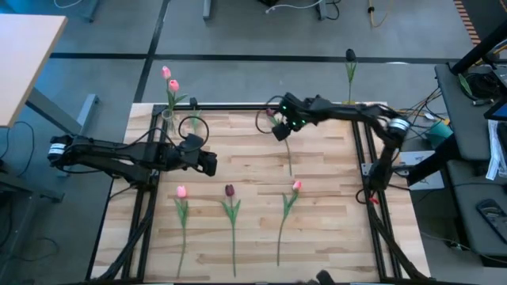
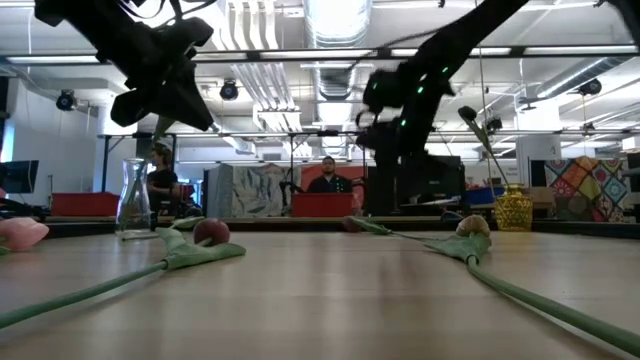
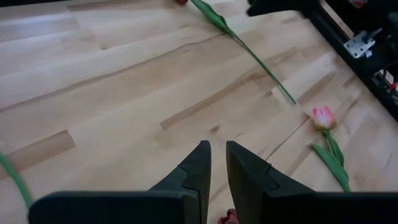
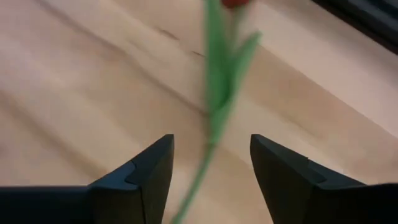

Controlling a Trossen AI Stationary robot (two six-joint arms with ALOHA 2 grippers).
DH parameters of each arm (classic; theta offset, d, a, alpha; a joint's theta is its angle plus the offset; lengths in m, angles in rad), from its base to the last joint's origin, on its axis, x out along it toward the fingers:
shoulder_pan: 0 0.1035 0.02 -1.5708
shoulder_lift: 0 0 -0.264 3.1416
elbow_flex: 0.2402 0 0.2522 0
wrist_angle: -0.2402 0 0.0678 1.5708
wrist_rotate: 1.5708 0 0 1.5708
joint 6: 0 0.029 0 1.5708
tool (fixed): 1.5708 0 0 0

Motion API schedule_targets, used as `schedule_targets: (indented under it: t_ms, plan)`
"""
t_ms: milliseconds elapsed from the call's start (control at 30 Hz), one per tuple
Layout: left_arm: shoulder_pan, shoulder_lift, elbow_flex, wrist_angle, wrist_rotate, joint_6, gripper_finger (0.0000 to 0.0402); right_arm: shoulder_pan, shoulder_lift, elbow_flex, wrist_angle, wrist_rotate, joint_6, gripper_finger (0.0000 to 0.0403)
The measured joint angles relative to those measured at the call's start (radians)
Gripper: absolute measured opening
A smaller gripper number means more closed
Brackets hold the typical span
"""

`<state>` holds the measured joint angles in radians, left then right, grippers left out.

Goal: Sort flowers into vase by color
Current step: Put the top red flower into the yellow vase

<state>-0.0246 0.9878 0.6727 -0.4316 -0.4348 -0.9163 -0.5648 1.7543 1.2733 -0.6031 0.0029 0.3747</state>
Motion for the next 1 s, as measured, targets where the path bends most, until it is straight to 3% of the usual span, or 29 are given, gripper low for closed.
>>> schedule_targets:
  t_ms: [233, 733, 833, 1000]
  plan:
    - [0.0, 0.001, 0.0, 0.003, -0.001, 0.017, 0.0035, -0.059, 0.193, 0.166, -0.132, -0.029, -0.055, 0.0201]
    - [0.0, 0.003, -0.001, 0.006, -0.034, 0.017, 0.0035, -0.064, 0.296, 0.227, -0.113, -0.053, -0.054, 0.0195]
    - [0.0, 0.003, -0.001, 0.011, -0.054, 0.015, 0.0035, -0.064, 0.297, 0.227, -0.106, -0.051, -0.053, 0.0168]
    - [0.0, 0.003, -0.001, 0.021, -0.054, 0.017, 0.0035, -0.069, 0.297, 0.225, -0.08, -0.053, -0.077, 0.0075]
